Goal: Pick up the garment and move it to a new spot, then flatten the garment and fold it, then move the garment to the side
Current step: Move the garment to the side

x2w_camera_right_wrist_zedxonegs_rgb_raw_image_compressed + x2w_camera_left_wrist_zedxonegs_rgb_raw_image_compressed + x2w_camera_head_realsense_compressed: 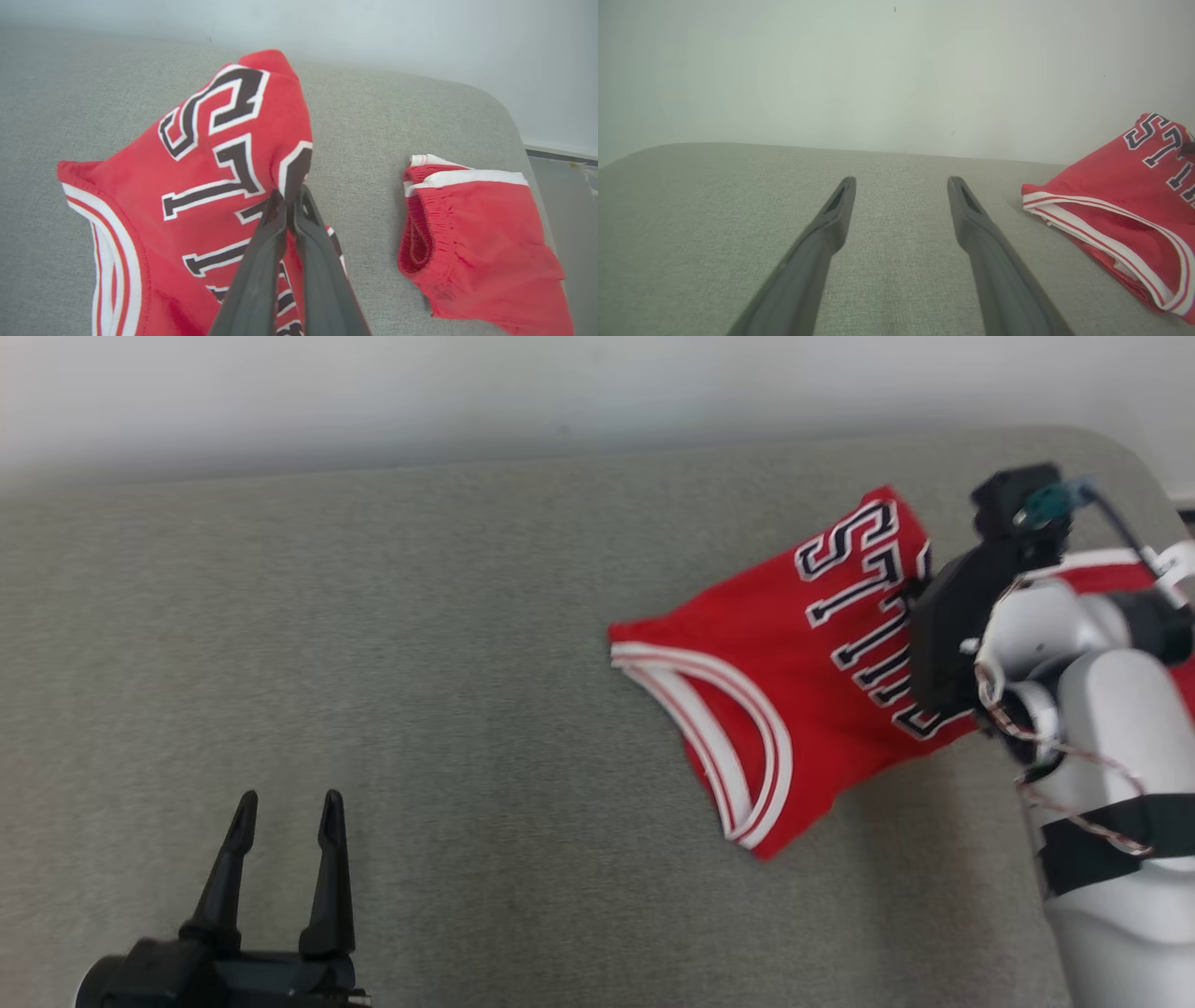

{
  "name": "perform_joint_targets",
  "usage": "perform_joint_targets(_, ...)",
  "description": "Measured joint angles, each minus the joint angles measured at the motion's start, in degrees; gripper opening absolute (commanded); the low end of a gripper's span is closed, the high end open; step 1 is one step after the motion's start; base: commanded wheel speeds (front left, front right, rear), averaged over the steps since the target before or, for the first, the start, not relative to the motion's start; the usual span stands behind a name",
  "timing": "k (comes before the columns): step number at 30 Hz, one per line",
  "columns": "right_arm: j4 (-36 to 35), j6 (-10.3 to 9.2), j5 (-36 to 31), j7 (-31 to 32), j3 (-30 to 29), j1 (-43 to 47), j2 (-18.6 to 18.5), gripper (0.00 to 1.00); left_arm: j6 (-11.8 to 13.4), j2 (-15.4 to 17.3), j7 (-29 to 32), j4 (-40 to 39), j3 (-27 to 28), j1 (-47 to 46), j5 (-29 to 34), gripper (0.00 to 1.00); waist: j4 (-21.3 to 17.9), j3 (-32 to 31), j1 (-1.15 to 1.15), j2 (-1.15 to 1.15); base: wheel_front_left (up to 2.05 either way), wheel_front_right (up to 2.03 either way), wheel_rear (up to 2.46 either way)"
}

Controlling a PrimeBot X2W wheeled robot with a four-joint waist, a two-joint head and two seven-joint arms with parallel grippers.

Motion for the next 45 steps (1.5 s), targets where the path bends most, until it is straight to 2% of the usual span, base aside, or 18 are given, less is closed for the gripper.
perform_joint_targets(6, -3.6, -0.01, 1.3, 4.0, -0.4, -2.8, -3.2, 0.0, -0.5, 0.8, 0.0, -0.5, -0.1, -2.5, 0.4, 1.0, -4.2, 2.7, 0.0, 0.0, 0.0, 0.0, 0.0)
perform_joint_targets(8, -6.2, 0.0, 1.6, 5.3, -0.8, -4.0, -5.7, 0.0, -0.8, 1.8, 0.0, -0.7, -0.4, -3.8, 0.7, 1.0, -6.4, 4.6, 0.0, 0.0, 0.0, 0.0, 0.0)
perform_joint_targets(10, -7.0, 0.0, 1.4, 5.2, -1.2, -4.4, -6.8, 0.0, -0.9, 2.2, 0.0, -0.7, -0.5, -4.3, 0.9, 1.0, -7.0, 5.3, 0.0, 0.0, 0.0, 0.0, 0.0)
perform_joint_targets(17, -6.2, 0.0, 0.8, 5.2, -2.4, -7.9, -11.7, 0.0, -1.0, 4.3, 0.9, -1.4, -2.0, -7.2, 1.1, 1.0, -10.2, 10.7, 0.0, 0.0, 0.0, 0.0, 0.0)
perform_joint_targets(18, -5.3, 0.0, 0.3, 4.8, -2.2, -8.5, -13.0, 0.0, -1.0, 4.5, 1.1, -1.6, -2.3, -7.6, 1.1, 1.0, -10.5, 11.5, 0.0, 0.0, 0.0, 0.0, 0.0)
perform_joint_targets(19, -3.9, 0.0, -1.0, 2.9, -1.5, -9.9, -16.0, 0.0, -1.3, 5.2, 1.7, -2.2, -2.7, -8.4, 1.2, 1.0, -10.8, 13.1, 0.0, 0.01, 0.0, 0.0, 0.0)
perform_joint_targets(23, 0.6, 0.0, -5.0, -2.0, -0.6, -11.7, -21.3, 0.0, -1.4, 6.5, 2.6, -3.4, -3.3, -9.6, 1.4, 1.0, -10.8, 16.2, 0.0, 0.01, 0.0, 0.0, 0.0)
perform_joint_targets(26, 4.4, 0.0, -7.5, -5.9, -1.1, -12.5, -23.4, 0.0, -1.4, 7.2, 3.0, -4.2, -4.1, -10.5, 1.4, 1.0, -10.3, 18.2, 0.01, 0.01, 0.0, 0.0, 0.0)
perform_joint_targets(28, 6.7, 0.0, -8.1, -7.9, -2.8, -12.6, -23.0, 0.0, -1.4, 7.4, 3.0, -4.6, -4.3, -10.7, 1.4, 1.0, -9.8, 19.2, 0.0, 0.0, 0.0, 0.0, 0.0)
perform_joint_targets(29, 7.7, 0.0, -8.7, -9.0, -3.3, -12.5, -22.7, 0.19, -1.4, 7.4, 3.0, -4.7, -4.4, -10.9, 1.4, 1.0, -9.5, 19.6, 0.0, 0.0, 0.0, 0.0, 0.0)
perform_joint_targets(30, 8.5, 0.0, -9.3, -9.9, -3.6, -12.5, -22.4, 1.0, -1.5, 7.5, 3.0, -4.7, -4.7, -11.2, 1.4, 1.0, -9.2, 19.9, 0.0, 0.0, 0.0, 0.0, 0.0)
perform_joint_targets(36, 12.1, 0.0, -10.8, -13.0, -5.4, -12.1, -19.0, 1.0, -1.4, 7.9, 2.4, -3.4, -5.9, -11.7, 2.9, 1.0, -8.0, 19.2, 0.0, 0.0, 0.0, 0.0, 0.0)
perform_joint_targets(39, 12.7, 0.0, -10.5, -14.0, -5.9, -11.1, -16.7, 1.0, -1.1, 7.1, 1.6, -2.3, -5.2, -11.3, 1.7, 1.0, -7.9, 17.6, 0.0, 0.0, 0.0, 0.0, 0.0)
perform_joint_targets(41, 12.6, 0.0, -8.0, -14.8, -6.4, -9.5, -14.1, 1.0, -0.5, 6.8, 1.1, -1.4, -4.5, -10.4, 1.5, 1.0, -7.8, 16.1, 0.0, 0.0, 0.0, 0.0, 0.0)
perform_joint_targets(43, 12.0, 0.0, -5.6, -16.9, -5.0, -7.3, -12.8, 1.0, -0.1, 6.4, 0.8, -0.6, -3.8, -8.7, 0.8, 1.0, -7.8, 14.2, -0.01, 0.0, 0.0, 0.0, 0.0)
perform_joint_targets(45, 10.7, 0.0, -3.9, -20.4, -6.4, -5.4, -11.7, 1.0, 0.3, 5.6, 0.5, 0.2, -2.5, -6.9, -0.3, 1.0, -7.7, 12.0, -0.01, 0.0, 0.0, 0.0, 0.0)
